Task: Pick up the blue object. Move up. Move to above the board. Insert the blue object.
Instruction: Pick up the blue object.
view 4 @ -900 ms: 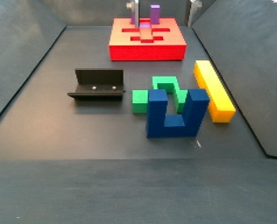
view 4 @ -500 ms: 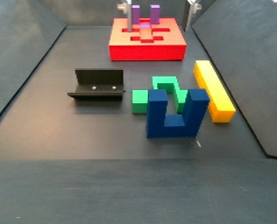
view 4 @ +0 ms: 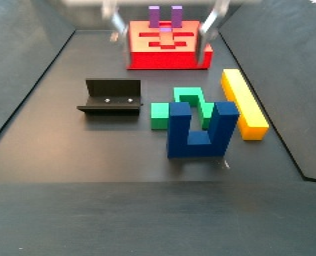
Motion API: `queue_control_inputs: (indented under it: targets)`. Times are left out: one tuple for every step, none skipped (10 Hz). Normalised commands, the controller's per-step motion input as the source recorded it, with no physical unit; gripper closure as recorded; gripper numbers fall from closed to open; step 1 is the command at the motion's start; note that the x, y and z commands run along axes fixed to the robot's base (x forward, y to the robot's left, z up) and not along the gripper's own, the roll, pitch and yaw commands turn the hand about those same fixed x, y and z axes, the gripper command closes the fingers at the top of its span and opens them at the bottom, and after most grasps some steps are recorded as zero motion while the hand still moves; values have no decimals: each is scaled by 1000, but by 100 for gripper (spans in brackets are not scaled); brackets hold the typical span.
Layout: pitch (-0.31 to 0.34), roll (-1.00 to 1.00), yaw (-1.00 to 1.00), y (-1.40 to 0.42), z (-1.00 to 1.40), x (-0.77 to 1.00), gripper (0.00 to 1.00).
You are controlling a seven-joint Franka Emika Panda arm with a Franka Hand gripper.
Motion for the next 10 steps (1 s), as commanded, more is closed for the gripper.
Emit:
queue_control_inputs:
  targets:
    - [23,43,0,109,-429,243,0]
    - [11,67,-29,0,-329,0,0]
    - [14,0,-23,6,-83,0,0]
    - [0,56,0,0,-269,0,0]
    - [0,110,0,0,-391,-54,0]
    - [0,133,0,0,-409,-157,0]
    - [0,59,0,0,-263,-23,0]
    - [-1,67,0,-14,-246,-51,0]
    - [0,69,0,-40,-151,-203,0]
    - [-11,44,0,-37,-97,-220,0]
